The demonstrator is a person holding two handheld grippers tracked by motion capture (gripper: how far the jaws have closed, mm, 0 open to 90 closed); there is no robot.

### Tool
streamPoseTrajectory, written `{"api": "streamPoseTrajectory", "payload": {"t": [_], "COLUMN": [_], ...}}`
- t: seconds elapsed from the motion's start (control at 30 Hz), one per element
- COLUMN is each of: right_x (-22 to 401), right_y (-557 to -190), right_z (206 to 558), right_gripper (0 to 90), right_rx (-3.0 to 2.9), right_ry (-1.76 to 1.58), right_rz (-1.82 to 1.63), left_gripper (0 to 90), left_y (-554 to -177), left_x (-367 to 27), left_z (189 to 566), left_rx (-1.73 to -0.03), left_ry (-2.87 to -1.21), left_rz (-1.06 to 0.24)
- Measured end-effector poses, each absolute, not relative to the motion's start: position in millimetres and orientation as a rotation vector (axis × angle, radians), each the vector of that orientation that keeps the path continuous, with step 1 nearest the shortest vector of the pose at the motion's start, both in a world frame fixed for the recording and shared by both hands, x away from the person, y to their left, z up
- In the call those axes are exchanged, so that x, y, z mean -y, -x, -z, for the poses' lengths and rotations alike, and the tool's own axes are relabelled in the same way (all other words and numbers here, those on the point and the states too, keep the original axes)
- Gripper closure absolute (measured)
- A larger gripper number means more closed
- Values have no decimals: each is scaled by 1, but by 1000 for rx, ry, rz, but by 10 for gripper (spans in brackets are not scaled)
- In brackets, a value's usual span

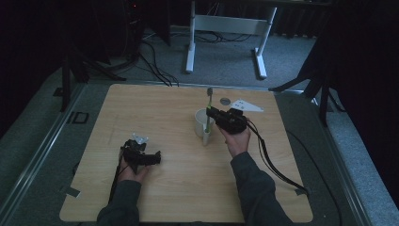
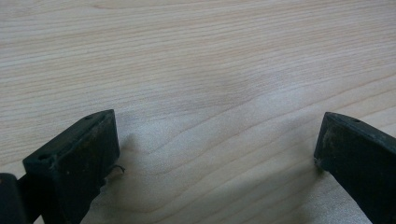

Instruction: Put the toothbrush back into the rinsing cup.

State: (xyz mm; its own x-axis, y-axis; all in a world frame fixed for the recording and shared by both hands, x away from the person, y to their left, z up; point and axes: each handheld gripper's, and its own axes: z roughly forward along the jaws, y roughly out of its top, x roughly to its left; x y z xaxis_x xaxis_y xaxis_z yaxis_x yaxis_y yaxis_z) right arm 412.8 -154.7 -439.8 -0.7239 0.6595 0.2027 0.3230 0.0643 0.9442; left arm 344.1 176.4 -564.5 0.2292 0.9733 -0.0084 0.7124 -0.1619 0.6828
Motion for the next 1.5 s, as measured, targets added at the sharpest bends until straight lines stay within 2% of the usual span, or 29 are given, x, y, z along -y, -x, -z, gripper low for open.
{"api": "streamPoseTrajectory", "payload": {"t": [1.37,1.4,1.43,1.5], "right_x": [150,150,150,150], "right_y": [-405,-405,-405,-402], "right_z": [448,448,449,450], "right_gripper": [806,798,739,516], "right_rx": [-2184,-2192,-2206,-2209], "right_ry": [-941,-940,-939,-913], "right_rz": [-1587,-1584,-1579,-1574], "left_gripper": [1,1,1,1], "left_y": [-344,-344,-344,-344], "left_x": [-176,-176,-176,-176], "left_z": [565,565,565,565], "left_rx": [-1543,-1543,-1543,-1544], "left_ry": [-1944,-1944,-1945,-1942], "left_rz": [-600,-601,-601,-599]}}
